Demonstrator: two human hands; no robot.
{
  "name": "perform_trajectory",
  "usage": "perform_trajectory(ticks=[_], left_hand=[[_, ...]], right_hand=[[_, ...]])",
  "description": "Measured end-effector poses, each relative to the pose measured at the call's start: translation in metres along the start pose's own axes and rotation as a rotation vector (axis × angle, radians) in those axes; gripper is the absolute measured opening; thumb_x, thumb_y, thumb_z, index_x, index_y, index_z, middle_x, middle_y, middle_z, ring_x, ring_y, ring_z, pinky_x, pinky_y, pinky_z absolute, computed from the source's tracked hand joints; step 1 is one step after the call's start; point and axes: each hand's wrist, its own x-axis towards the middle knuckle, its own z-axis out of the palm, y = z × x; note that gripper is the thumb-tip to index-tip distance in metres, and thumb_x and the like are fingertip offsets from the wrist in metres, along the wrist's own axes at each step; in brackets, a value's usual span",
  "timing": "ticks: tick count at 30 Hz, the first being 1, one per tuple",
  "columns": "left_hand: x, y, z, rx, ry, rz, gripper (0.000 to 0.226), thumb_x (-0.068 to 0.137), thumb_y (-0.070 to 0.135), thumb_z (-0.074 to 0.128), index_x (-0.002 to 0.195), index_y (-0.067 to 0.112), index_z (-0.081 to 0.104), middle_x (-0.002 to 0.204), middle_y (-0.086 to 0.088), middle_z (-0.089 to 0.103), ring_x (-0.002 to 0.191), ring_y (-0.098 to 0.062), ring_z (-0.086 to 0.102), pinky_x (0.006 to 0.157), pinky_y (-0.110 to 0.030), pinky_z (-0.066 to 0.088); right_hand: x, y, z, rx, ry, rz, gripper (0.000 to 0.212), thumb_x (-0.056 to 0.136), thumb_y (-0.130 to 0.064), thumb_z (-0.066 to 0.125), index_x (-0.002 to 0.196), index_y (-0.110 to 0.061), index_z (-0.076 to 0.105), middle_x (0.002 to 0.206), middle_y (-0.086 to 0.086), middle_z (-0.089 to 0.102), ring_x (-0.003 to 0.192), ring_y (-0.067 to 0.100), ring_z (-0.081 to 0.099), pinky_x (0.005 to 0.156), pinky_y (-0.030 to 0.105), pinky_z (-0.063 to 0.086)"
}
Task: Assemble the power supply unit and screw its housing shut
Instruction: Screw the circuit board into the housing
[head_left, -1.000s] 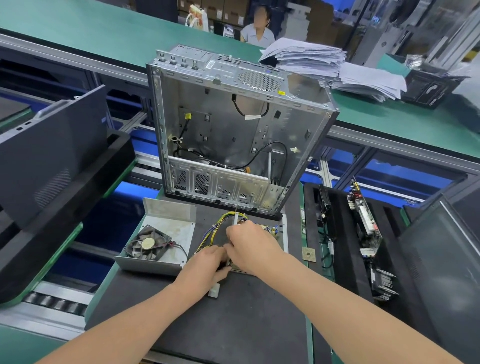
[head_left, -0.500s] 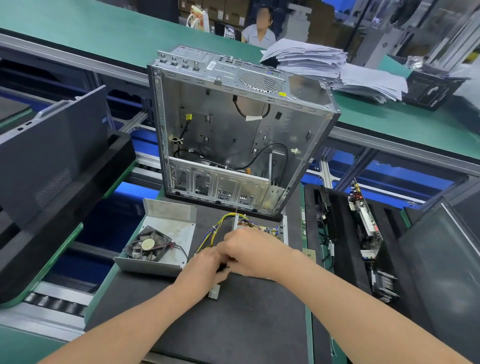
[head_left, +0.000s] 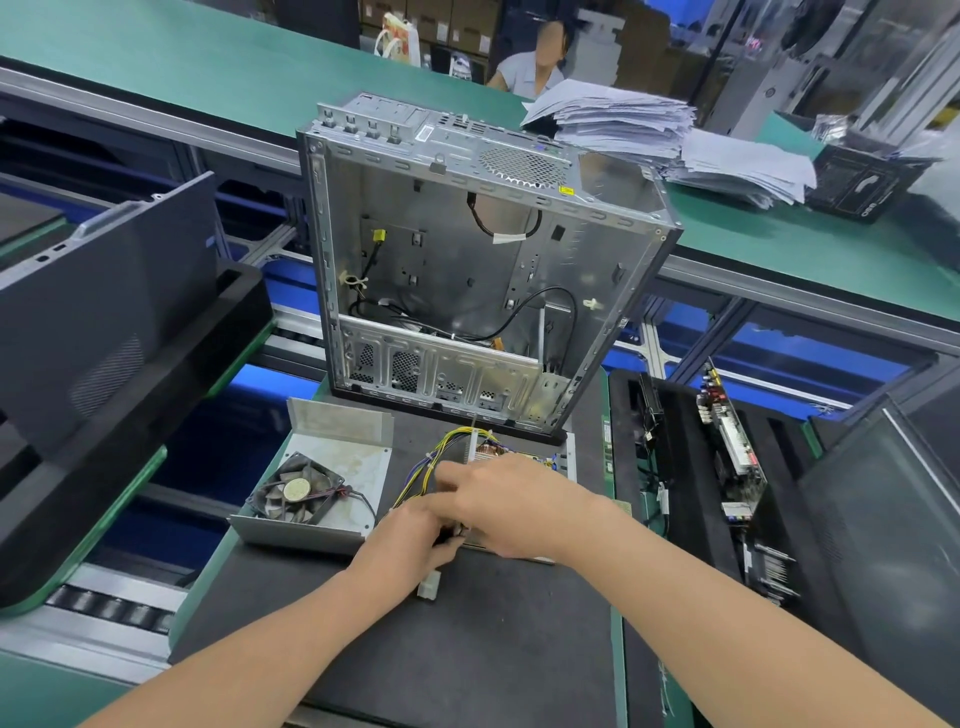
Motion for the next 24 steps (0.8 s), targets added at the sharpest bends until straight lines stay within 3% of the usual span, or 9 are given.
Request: perform_trajectory(ticks=[3,6,9,12,17,20,24], left_hand=[[0.001,-0.001,0.003,-0.032,0.006,-0.02,0.028,0.099,0.039,0.061,0.105,0.014,0.07,0.104,-0.001,0.072,0.102,-0.019,0.067,0.075,-0.024,0.04],[0.001,0.0,0.002,-0.035,0.006,-0.018,0.024,0.098,0.035,0.062,0.103,0.014,0.071,0.104,0.0,0.073,0.101,-0.018,0.066,0.076,-0.023,0.041],[0.001,0.0,0.001,-0.037,-0.01,-0.01,0.021,0.096,0.03,0.062,0.102,0.01,0.069,0.105,-0.005,0.07,0.1,-0.02,0.064,0.074,-0.024,0.038],[0.0,-0.002,0.0,-0.037,-0.002,0.032,0.018,0.095,0.027,0.062,0.098,0.009,0.063,0.103,-0.006,0.064,0.099,-0.021,0.062,0.073,-0.023,0.035],[-0.002,-0.002,-0.001,-0.063,0.046,0.098,0.017,0.094,0.025,0.069,0.097,0.009,0.066,0.094,-0.006,0.064,0.092,-0.023,0.063,0.072,-0.022,0.034],[-0.001,-0.003,-0.001,-0.061,0.04,0.09,0.02,0.095,0.03,0.068,0.1,0.011,0.066,0.097,-0.003,0.064,0.094,-0.022,0.064,0.074,-0.023,0.038],[0.0,0.0,-0.001,-0.011,0.003,0.013,0.027,0.098,0.037,0.061,0.109,0.013,0.067,0.107,-0.003,0.069,0.102,-0.02,0.066,0.078,-0.026,0.043]], right_hand=[[0.0,0.001,-0.001,-0.044,-0.006,-0.084,0.033,0.093,0.001,0.059,0.122,-0.015,0.058,0.111,0.005,0.053,0.091,0.028,0.063,0.059,0.041,0.045],[0.001,-0.002,-0.001,0.034,-0.012,-0.038,0.023,0.094,-0.003,0.057,0.114,-0.012,0.063,0.1,0.005,0.057,0.09,0.03,0.063,0.062,0.041,0.047],[0.003,-0.003,0.002,0.187,0.039,0.099,0.017,0.091,-0.012,0.059,0.106,-0.01,0.067,0.088,0.005,0.054,0.087,0.033,0.062,0.062,0.04,0.048],[0.006,-0.007,0.009,0.27,0.088,0.306,0.015,0.092,-0.021,0.058,0.1,-0.009,0.065,0.076,0.006,0.048,0.086,0.037,0.062,0.057,0.034,0.035],[0.013,-0.013,0.016,0.374,0.105,0.581,0.022,0.096,-0.025,0.054,0.104,-0.007,0.064,0.097,0.018,0.065,0.093,0.04,0.065,0.064,0.035,0.041],[0.011,-0.012,0.013,0.264,0.111,0.512,0.021,0.098,-0.027,0.052,0.103,-0.009,0.061,0.1,0.015,0.064,0.094,0.039,0.066,0.064,0.035,0.039],[0.001,-0.006,0.005,-0.031,0.086,0.079,0.019,0.102,-0.022,0.056,0.12,-0.019,0.061,0.114,0.003,0.053,0.092,0.027,0.064,0.058,0.037,0.037]])
